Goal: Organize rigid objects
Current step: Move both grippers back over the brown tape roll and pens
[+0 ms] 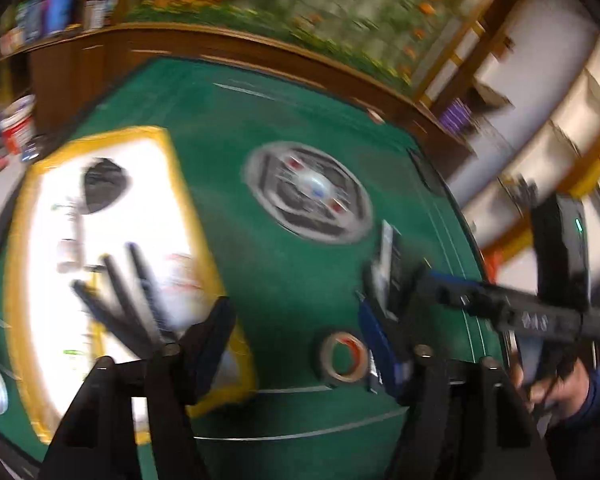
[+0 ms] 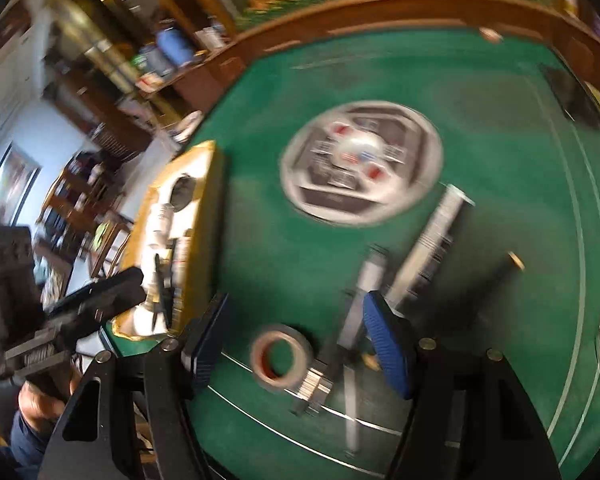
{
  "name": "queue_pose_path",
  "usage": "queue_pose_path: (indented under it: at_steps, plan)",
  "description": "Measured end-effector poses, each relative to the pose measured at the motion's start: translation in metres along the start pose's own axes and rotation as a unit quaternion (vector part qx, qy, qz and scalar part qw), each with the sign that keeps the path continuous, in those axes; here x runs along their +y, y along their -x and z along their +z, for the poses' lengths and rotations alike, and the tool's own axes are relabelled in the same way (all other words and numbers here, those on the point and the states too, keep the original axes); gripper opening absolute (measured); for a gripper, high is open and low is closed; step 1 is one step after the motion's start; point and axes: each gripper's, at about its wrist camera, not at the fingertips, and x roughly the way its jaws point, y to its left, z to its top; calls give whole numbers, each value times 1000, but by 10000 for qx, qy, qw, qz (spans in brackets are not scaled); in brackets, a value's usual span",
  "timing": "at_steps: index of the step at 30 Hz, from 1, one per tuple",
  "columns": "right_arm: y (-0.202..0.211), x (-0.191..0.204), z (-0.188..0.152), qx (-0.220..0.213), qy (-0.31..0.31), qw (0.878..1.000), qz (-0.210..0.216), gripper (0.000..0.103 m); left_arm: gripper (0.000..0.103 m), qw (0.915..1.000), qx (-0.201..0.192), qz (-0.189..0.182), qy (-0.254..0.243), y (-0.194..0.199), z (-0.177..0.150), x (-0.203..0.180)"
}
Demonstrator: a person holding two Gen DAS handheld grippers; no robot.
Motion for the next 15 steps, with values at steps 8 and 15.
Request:
queue_pose_path:
  at_steps: [8,15]
  plan:
    - [14,-49,-17,226,-390,9986,-287,66,80,9941,687,78,-839,-49,-31,-55]
    - [21,-64,-24,404,-243,9985,-293,66,80,9930,895,298,-710,-70,-45,-56]
